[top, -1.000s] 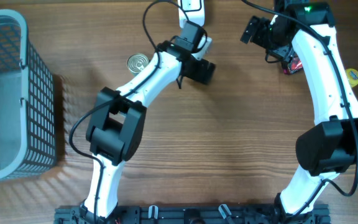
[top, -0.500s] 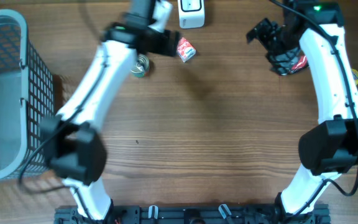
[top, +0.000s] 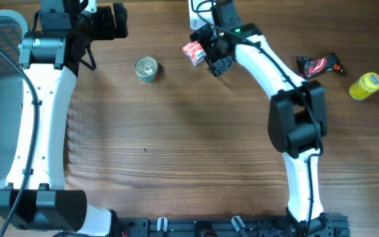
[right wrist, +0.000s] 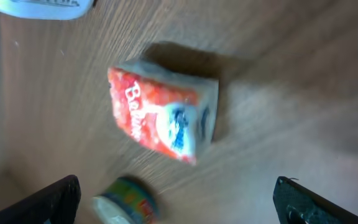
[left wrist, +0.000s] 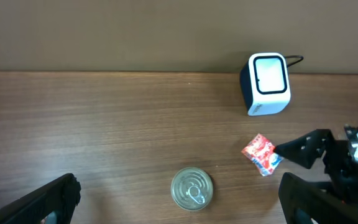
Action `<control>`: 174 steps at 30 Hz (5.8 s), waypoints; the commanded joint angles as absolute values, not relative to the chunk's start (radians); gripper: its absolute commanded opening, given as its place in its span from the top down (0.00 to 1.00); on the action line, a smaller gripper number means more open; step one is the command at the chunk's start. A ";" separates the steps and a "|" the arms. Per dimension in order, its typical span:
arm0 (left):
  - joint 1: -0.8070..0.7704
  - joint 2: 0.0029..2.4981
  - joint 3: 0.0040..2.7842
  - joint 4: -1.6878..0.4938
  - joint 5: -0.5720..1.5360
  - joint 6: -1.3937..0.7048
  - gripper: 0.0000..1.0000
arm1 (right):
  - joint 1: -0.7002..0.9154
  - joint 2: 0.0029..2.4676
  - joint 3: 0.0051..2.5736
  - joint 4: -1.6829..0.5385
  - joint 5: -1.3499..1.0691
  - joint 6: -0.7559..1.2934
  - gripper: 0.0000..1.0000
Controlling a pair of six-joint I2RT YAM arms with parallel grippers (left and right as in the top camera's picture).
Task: Scan the item barcode
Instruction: 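Grasp the Kleenex pack with the right gripper and lift it, then hold the Kleenex pack's barcode up in front of the white scanner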
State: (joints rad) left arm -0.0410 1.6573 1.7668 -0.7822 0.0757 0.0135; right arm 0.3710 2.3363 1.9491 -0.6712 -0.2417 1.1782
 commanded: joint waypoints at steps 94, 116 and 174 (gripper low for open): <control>-0.015 1.658 1.766 -0.860 0.070 0.074 0.00 | 0.451 2.407 1.971 -1.079 0.133 0.591 0.00; -0.015 1.670 1.766 -0.873 0.070 0.074 0.00 | 0.443 2.377 1.971 -1.010 0.124 0.892 0.00; -0.015 1.672 1.726 -0.850 0.033 0.070 0.00 | 0.425 2.420 1.971 -0.007 0.132 -0.064 0.38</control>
